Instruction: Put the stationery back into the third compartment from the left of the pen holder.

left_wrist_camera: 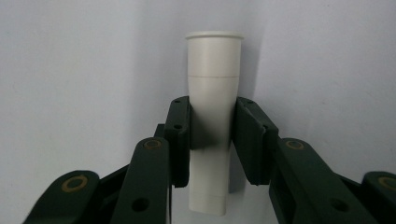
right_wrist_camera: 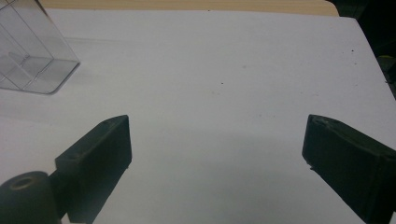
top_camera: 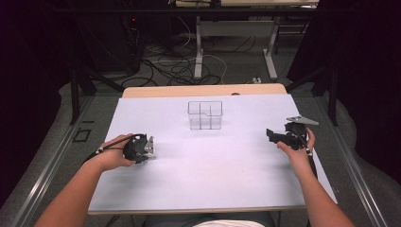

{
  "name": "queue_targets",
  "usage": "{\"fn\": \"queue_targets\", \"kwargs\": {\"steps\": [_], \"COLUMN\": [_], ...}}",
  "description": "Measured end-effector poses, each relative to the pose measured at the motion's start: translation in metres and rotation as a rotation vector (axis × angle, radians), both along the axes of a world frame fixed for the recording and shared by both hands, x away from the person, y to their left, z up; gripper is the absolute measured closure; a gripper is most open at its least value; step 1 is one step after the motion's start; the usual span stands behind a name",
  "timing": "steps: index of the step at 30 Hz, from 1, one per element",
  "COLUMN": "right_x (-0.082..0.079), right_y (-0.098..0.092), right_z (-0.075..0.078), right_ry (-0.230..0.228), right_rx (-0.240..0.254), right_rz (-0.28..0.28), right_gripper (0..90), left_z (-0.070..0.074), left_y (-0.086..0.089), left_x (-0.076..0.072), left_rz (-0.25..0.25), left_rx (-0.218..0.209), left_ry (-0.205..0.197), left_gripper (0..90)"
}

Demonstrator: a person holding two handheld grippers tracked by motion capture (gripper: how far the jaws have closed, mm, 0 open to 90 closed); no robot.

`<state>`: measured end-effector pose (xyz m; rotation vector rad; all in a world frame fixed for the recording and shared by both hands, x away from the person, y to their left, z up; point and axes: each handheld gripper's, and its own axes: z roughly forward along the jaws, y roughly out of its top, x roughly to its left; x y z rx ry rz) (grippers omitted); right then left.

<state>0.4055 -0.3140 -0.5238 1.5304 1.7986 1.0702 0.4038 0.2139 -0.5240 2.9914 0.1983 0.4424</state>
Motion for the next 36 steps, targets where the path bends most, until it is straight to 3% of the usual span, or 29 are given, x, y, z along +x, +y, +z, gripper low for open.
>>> {"fn": "queue_targets", "kwargs": {"steps": [9,20,36], "right_x": [0.000,0.000,0.000], "right_y": [0.000,0.001,0.002], "right_z": [0.000,0.000,0.000], "right_ry": [0.002,0.003,0.007], "right_rx": [-0.001,-0.002,0.001], "right_rz": [0.003,0.009,0.007], "right_gripper": [7.7,7.7,7.7], "left_z": [0.005,0.012,0.025], "left_y": [0.003,0.007,0.021], "left_x": [0.001,0.004,0.011], "left_rz": [0.065,0.168,0.371], "left_rx": [-0.059,-0.164,-0.378], "left_ry": [-0.001,-0.030,-0.070], "left_gripper": [68.2,68.3,68.3]}}
